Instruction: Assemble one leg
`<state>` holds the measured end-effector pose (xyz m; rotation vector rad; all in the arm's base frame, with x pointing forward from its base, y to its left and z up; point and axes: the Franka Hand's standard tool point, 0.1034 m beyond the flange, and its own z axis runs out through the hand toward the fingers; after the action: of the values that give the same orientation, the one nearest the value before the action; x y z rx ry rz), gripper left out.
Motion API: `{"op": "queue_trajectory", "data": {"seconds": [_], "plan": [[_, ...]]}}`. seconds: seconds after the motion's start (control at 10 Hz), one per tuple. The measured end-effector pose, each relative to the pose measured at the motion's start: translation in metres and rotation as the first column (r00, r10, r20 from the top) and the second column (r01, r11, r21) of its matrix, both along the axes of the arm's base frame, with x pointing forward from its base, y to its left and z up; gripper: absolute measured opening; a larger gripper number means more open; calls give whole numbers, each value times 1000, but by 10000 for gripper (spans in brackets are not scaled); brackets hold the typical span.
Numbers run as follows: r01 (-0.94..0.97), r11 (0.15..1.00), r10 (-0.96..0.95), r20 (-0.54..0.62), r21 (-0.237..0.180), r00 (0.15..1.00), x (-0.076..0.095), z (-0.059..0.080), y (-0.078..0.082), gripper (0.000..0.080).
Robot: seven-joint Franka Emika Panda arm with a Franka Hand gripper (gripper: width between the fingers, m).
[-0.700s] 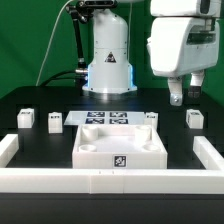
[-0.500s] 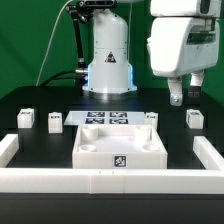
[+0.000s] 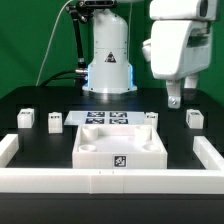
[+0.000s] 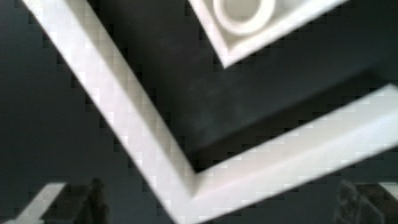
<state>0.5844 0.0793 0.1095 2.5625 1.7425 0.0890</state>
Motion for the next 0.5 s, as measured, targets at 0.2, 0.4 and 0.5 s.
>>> {"op": "queue_trajectory", "data": {"seconds": [0.2,0.4,0.5], "plan": [[-153,988,152,-37,-28,988,-16,-14,-14,650],[-190,981,189,-46,-36,981,-19,-16,-18,650],[-190,981,188,-46,-36,981,-19,-16,-18,650]]}}
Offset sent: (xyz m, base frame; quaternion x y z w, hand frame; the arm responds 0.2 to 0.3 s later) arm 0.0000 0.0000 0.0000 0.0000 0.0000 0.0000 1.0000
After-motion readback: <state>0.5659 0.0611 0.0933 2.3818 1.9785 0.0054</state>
